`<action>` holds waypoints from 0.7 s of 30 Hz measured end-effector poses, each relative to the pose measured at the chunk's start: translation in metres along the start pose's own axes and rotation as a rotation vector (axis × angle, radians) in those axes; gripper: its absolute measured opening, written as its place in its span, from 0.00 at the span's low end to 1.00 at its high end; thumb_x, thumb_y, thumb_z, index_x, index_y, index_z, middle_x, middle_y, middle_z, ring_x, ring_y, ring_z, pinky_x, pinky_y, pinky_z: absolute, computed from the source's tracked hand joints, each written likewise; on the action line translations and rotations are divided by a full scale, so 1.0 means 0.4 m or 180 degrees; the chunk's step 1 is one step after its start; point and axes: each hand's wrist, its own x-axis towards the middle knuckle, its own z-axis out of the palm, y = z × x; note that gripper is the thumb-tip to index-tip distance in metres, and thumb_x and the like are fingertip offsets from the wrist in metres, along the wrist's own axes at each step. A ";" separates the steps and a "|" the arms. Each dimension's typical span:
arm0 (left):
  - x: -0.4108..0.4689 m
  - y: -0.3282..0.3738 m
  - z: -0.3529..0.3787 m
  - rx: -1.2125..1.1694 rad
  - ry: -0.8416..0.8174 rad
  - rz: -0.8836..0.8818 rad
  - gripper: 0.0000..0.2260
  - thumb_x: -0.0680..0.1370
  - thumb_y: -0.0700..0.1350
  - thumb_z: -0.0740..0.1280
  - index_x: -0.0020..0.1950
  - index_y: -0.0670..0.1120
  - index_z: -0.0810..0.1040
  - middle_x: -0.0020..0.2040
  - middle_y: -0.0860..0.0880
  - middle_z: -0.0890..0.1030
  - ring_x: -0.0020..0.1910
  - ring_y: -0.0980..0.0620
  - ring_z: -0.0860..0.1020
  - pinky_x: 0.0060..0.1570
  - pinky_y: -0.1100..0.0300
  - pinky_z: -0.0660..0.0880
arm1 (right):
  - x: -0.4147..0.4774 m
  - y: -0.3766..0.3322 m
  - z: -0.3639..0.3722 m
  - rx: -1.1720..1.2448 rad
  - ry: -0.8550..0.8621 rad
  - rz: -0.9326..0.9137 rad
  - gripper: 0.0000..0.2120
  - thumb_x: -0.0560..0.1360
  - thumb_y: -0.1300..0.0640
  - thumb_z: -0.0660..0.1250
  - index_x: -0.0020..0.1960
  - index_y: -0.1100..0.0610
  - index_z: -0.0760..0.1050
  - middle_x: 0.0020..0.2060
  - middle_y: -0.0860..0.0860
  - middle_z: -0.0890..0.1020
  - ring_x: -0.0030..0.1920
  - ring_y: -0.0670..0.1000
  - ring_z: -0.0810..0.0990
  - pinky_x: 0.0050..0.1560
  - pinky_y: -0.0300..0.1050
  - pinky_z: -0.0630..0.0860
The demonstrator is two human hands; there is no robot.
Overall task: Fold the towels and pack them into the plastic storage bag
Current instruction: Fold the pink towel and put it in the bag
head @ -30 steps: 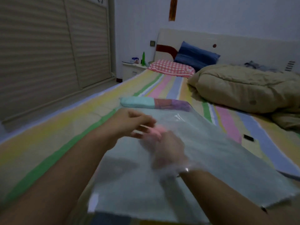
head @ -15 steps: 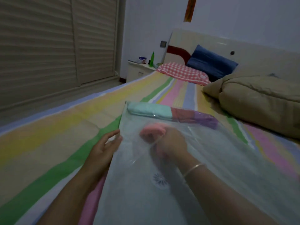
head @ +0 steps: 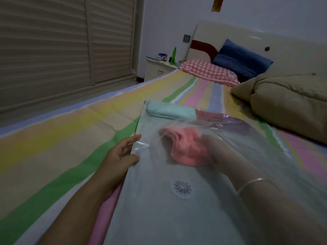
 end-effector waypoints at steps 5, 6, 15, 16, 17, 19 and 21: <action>0.004 -0.002 -0.002 -0.0004 0.0044 -0.0026 0.26 0.75 0.28 0.59 0.63 0.55 0.77 0.56 0.53 0.82 0.50 0.53 0.82 0.47 0.57 0.79 | -0.059 -0.018 0.043 -0.2957 0.0573 -0.1810 0.19 0.73 0.52 0.61 0.61 0.59 0.74 0.59 0.62 0.74 0.58 0.63 0.74 0.56 0.54 0.70; 0.005 -0.003 -0.004 -0.0026 0.0054 -0.0039 0.26 0.75 0.29 0.59 0.63 0.56 0.77 0.58 0.53 0.81 0.52 0.52 0.82 0.49 0.56 0.79 | -0.064 -0.026 0.067 -0.3082 0.0675 -0.2373 0.19 0.73 0.51 0.57 0.54 0.63 0.77 0.52 0.63 0.77 0.52 0.64 0.77 0.57 0.59 0.70; 0.017 -0.011 -0.006 0.0096 0.0083 -0.0207 0.27 0.74 0.29 0.58 0.68 0.53 0.74 0.61 0.56 0.79 0.51 0.55 0.81 0.43 0.62 0.77 | -0.017 0.005 0.162 -0.3438 -0.0456 -0.1642 0.48 0.67 0.24 0.50 0.78 0.49 0.44 0.78 0.51 0.48 0.77 0.56 0.48 0.75 0.57 0.48; 0.017 -0.010 -0.006 0.0139 0.0085 -0.0220 0.27 0.75 0.30 0.58 0.68 0.52 0.74 0.58 0.57 0.80 0.48 0.57 0.82 0.39 0.64 0.77 | -0.009 0.007 0.171 -0.3297 -0.0257 -0.1819 0.41 0.71 0.29 0.47 0.78 0.48 0.47 0.77 0.51 0.52 0.77 0.56 0.51 0.74 0.57 0.51; 0.017 -0.009 -0.005 0.0171 0.0079 -0.0238 0.26 0.75 0.30 0.58 0.68 0.51 0.74 0.54 0.59 0.80 0.44 0.59 0.83 0.36 0.66 0.77 | -0.002 0.005 0.179 -0.3221 -0.0072 -0.2013 0.34 0.73 0.35 0.44 0.76 0.46 0.52 0.76 0.49 0.57 0.75 0.56 0.56 0.73 0.56 0.54; 0.017 -0.009 -0.003 0.0196 0.0058 -0.0263 0.25 0.75 0.30 0.58 0.69 0.50 0.73 0.50 0.62 0.79 0.39 0.60 0.82 0.33 0.67 0.76 | 0.003 -0.009 0.198 -0.3218 0.0098 -0.2284 0.24 0.76 0.45 0.42 0.66 0.47 0.65 0.67 0.48 0.69 0.69 0.54 0.66 0.69 0.53 0.60; 0.016 -0.010 -0.001 0.0265 0.0077 -0.0314 0.26 0.75 0.30 0.58 0.70 0.49 0.73 0.50 0.60 0.80 0.37 0.60 0.82 0.32 0.68 0.75 | 0.014 -0.030 0.228 -0.3013 0.0208 -0.2384 0.16 0.74 0.50 0.41 0.49 0.52 0.66 0.52 0.46 0.74 0.59 0.54 0.72 0.61 0.53 0.65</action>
